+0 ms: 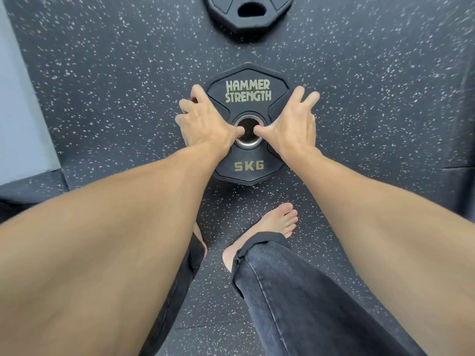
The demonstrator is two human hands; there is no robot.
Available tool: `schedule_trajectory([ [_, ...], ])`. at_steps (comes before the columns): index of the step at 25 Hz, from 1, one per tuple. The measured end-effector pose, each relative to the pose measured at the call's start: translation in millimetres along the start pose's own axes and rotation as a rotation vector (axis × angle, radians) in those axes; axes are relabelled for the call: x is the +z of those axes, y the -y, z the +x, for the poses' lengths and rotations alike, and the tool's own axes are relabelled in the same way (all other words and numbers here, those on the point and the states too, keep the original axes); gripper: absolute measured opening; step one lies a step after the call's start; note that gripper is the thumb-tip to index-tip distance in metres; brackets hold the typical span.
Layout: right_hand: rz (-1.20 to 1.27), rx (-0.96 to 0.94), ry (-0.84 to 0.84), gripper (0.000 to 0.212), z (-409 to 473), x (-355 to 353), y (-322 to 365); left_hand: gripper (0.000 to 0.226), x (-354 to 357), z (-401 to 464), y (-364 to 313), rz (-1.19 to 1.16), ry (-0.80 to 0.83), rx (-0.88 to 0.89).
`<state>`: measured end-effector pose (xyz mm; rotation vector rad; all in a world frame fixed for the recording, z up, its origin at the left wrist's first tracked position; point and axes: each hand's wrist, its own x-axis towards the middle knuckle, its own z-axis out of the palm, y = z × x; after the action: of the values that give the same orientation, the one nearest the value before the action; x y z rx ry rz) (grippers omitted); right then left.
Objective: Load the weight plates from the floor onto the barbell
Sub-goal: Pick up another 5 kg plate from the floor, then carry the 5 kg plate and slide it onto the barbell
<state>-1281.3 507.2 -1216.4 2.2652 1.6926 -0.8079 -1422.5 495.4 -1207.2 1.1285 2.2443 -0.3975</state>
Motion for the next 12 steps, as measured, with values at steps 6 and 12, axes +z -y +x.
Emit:
schedule_trajectory([
  [6, 0.084, 0.029, -0.041, 0.095, -42.7, -117.0, 22.9, 0.111, -117.4, -58.5, -19.5, -0.109, -0.048, 0.083],
  [12, 0.158, 0.042, -0.216, 0.111, -116.7, -302.3, 52.9, 0.105, -292.6, -153.4, -48.9, -0.271, -0.185, 0.309],
])
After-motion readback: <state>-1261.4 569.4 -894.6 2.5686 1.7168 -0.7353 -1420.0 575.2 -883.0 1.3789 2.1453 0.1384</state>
